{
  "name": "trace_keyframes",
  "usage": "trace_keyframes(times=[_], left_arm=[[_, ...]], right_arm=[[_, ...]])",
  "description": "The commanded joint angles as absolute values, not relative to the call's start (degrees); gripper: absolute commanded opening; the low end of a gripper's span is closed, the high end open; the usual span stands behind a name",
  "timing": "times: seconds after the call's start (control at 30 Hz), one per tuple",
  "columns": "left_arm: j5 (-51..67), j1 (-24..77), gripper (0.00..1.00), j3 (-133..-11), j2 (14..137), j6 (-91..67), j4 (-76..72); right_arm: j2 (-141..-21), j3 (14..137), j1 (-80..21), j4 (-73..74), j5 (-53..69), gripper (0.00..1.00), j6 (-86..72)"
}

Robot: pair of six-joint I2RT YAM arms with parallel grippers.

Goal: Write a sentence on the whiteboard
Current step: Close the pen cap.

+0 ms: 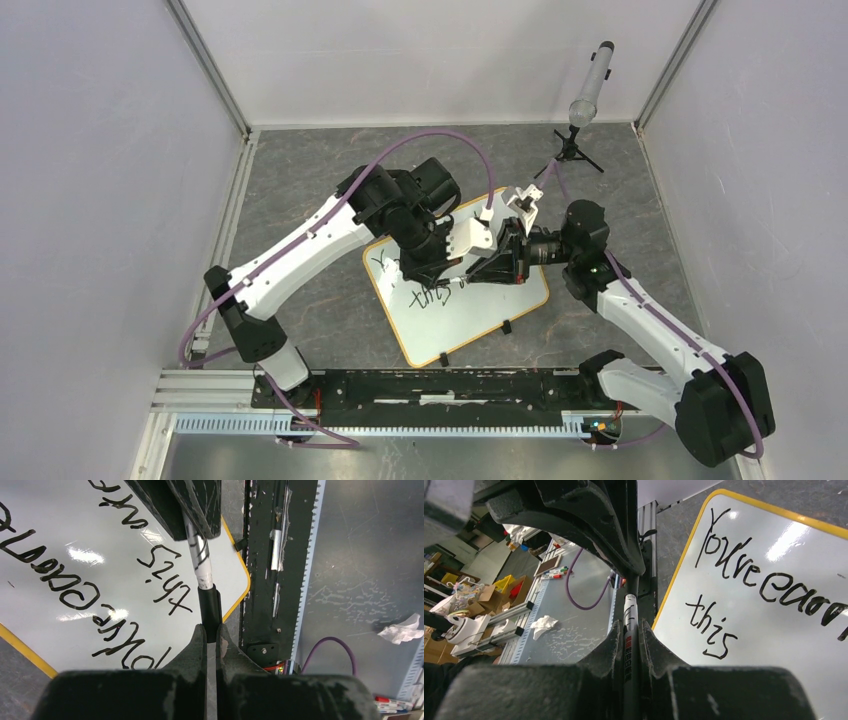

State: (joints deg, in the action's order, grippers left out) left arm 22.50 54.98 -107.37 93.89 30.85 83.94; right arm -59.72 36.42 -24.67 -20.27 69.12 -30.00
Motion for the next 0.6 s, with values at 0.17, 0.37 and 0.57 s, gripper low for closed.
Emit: trace_keyframes(times=[0.17,0.37,0.57], left_arm=[[27.1,55.6,0.02,-114.5,97.4,24.7,73.7],[26.8,55.6,0.02,-117.9,97.6,23.9,70.3],[28.9,55.6,0.02,-115.3,95.9,24.8,69.7]], right_arm=[[-61.8,36.8,-27.3,-32.5,63.7,0.0,-33.5],[-62.2,35.5,-29.5,-31.8,62.8,0.0,-32.4],[-61.9,37.2,-29.5,-31.9,63.6,0.0,-32.9]])
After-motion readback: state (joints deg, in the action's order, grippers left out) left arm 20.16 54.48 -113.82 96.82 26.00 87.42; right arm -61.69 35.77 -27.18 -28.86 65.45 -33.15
